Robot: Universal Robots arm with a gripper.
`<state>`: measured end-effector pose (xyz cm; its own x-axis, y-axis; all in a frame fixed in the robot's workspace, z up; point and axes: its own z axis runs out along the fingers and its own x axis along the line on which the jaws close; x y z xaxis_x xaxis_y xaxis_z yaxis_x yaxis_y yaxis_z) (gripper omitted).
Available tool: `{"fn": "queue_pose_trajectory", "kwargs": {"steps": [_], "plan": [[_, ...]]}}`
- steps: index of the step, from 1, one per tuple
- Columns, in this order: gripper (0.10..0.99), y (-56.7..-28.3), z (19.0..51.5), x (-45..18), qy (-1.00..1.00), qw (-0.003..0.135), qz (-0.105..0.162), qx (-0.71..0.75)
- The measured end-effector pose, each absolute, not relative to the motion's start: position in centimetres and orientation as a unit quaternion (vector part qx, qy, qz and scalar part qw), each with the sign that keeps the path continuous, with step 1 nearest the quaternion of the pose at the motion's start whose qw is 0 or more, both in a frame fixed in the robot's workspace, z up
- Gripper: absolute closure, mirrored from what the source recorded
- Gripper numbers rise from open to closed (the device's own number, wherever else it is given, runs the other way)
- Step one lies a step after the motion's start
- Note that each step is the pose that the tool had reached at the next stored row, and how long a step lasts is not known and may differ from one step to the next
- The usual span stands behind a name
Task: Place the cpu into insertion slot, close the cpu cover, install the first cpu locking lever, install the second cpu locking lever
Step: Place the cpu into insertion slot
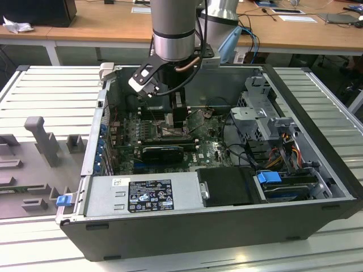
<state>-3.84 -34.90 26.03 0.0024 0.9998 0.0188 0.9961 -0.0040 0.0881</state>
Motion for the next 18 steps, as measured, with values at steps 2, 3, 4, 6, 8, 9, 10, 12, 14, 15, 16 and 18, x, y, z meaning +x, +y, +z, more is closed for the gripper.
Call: {"fn": "queue_pose_trajectory", "kwargs": {"steps": [2, 3, 4, 6, 8, 9, 10, 12, 14, 15, 16, 18], "plan": [[0.557, -34.9, 25.6, -3.8, 0.705, 0.025, 0.038, 0.708], [0.557, -34.9, 25.4, -3.9, 0.705, 0.024, 0.038, 0.708], [0.557, -34.9, 25.3, -3.9, 0.705, 0.024, 0.038, 0.708], [0.557, -34.9, 25.1, -3.9, 0.705, 0.024, 0.038, 0.708], [0.557, -34.9, 24.9, -3.9, 0.705, 0.024, 0.038, 0.708], [0.557, -34.9, 24.7, -3.9, 0.705, 0.024, 0.038, 0.708], [0.557, -34.9, 24.5, -3.9, 0.705, 0.024, 0.038, 0.708], [0.557, -34.9, 24.1, -3.9, 0.704, 0.024, 0.038, 0.709], [0.557, -34.9, 23.5, -3.9, 0.704, 0.024, 0.038, 0.709], [0.557, -34.9, 23.4, -3.9, 0.704, 0.024, 0.038, 0.709], [0.557, -34.9, 23.3, -3.9, 0.704, 0.024, 0.038, 0.709], [0.557, -34.9, 23.1, -3.9, 0.703, 0.024, 0.038, 0.709]]}}
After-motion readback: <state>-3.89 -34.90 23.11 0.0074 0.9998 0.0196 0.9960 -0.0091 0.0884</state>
